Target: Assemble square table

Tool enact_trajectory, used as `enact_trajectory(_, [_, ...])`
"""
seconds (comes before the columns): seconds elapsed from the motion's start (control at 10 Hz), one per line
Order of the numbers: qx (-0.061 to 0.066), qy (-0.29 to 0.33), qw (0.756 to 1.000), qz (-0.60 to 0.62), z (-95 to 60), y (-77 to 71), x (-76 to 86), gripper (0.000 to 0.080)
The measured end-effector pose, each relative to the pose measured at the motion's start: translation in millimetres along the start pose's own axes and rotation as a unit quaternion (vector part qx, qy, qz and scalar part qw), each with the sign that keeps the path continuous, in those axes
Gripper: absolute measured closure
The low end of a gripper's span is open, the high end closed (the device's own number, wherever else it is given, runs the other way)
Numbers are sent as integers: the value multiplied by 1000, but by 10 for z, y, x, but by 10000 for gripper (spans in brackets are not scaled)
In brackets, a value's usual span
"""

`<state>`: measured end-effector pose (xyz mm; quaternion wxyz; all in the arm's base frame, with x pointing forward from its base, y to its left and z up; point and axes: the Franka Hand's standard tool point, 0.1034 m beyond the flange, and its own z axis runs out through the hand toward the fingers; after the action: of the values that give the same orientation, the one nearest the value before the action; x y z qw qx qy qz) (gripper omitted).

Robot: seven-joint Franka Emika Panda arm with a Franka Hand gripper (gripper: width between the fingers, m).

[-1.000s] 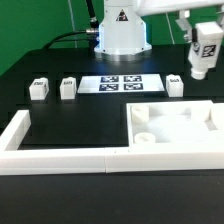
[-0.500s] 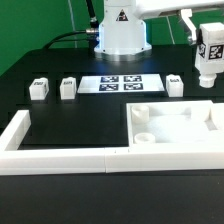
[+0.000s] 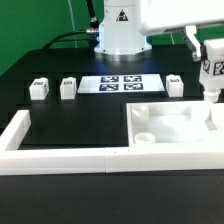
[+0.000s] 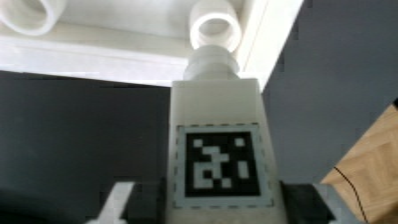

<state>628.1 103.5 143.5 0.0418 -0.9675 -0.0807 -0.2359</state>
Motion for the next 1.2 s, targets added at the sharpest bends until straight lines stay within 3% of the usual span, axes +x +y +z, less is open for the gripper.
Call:
enact_trajectory(0.4, [8,-18,1000,-5,301,-142,-158,509])
enact_trajectory(1.2, [8,-32,999,-3,515,-114,-278,509])
